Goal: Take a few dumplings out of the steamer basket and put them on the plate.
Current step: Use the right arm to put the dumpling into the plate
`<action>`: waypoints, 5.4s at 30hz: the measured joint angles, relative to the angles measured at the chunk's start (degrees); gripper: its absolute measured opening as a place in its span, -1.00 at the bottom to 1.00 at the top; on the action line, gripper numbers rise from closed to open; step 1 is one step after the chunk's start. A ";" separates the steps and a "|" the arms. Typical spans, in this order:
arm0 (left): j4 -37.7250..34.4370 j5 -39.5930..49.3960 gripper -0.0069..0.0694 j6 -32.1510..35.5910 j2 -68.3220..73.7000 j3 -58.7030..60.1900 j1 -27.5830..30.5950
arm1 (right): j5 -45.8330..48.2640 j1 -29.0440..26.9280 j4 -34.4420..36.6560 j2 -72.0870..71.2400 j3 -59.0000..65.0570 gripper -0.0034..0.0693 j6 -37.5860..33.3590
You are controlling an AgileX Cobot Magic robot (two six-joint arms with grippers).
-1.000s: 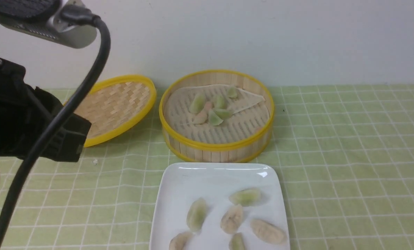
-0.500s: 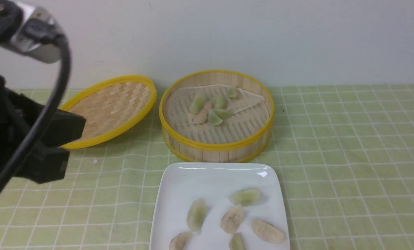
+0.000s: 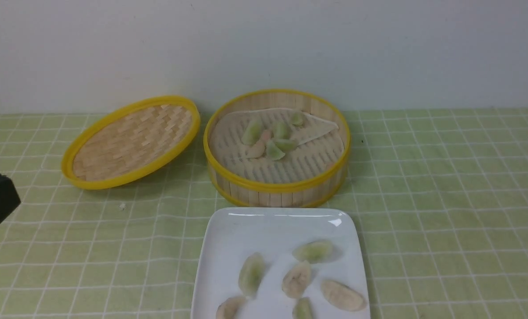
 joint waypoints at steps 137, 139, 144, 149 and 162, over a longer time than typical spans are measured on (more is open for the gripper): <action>0.44 -3.72 -0.83 5.57 -20.28 37.26 26.43 | -18.91 -28.01 9.62 0.22 38.64 -0.94 -8.52; 0.44 -3.72 -0.83 5.57 -20.28 37.26 26.43 | -18.91 -28.01 9.62 0.22 38.64 -0.94 -8.58; 0.44 -3.72 -0.83 5.57 -20.28 37.26 26.43 | -18.91 -28.01 9.62 0.22 38.64 -0.94 -8.64; 0.44 -3.72 -0.83 5.57 -20.28 37.26 26.43 | -18.91 -28.01 9.62 0.22 38.64 -0.94 -8.64; 0.44 -3.72 -0.83 5.57 -20.28 37.26 26.43 | -18.85 -28.01 9.62 0.22 38.64 -0.94 -8.64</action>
